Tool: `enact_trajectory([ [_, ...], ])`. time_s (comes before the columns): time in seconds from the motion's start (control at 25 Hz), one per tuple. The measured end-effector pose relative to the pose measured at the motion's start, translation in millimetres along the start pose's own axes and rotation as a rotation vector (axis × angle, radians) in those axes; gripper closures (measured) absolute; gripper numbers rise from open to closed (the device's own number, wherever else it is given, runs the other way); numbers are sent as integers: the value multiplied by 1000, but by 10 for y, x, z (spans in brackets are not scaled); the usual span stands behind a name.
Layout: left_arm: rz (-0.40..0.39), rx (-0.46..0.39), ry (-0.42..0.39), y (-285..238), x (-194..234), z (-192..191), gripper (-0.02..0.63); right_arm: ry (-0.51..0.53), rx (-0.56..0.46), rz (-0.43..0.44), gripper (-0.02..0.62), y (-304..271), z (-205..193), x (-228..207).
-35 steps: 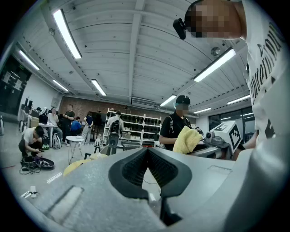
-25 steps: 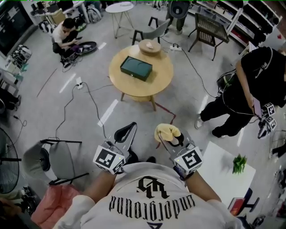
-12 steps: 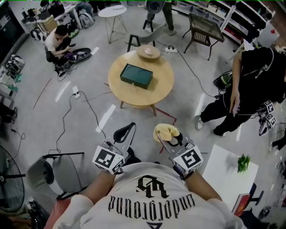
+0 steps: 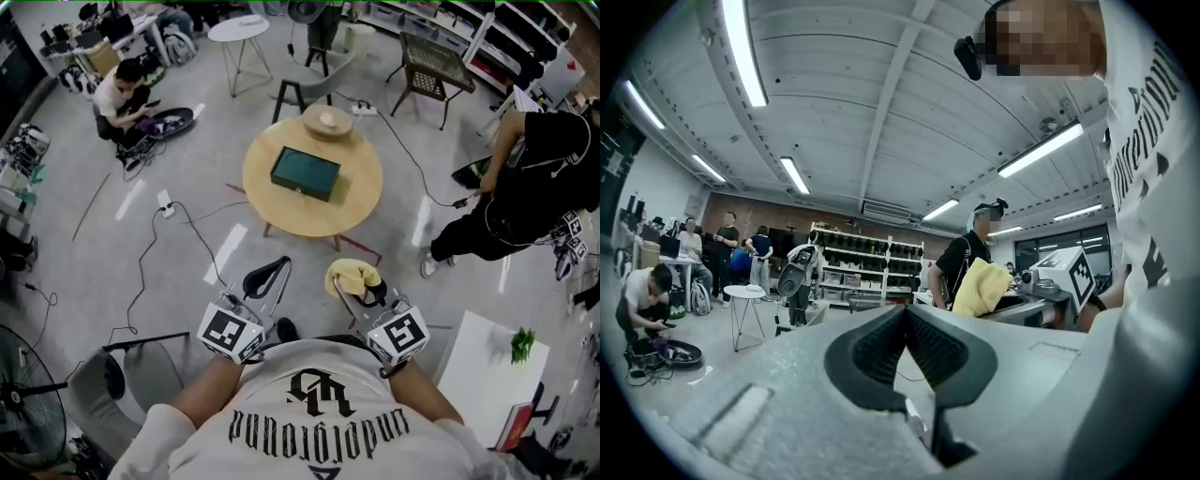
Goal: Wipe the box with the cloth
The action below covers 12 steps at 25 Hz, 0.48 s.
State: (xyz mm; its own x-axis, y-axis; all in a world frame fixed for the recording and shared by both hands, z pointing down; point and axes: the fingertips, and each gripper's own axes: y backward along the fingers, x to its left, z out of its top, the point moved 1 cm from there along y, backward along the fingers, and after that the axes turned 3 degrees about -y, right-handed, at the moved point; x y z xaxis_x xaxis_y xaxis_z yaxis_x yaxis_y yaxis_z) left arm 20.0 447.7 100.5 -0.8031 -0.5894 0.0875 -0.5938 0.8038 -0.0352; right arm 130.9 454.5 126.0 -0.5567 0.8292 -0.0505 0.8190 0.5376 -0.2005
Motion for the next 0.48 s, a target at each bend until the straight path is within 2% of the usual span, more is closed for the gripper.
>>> enact_trajectory([
  [0.48, 47, 28, 26, -71, 469, -153, 600, -22, 21, 30, 462, -470, -80, -193],
])
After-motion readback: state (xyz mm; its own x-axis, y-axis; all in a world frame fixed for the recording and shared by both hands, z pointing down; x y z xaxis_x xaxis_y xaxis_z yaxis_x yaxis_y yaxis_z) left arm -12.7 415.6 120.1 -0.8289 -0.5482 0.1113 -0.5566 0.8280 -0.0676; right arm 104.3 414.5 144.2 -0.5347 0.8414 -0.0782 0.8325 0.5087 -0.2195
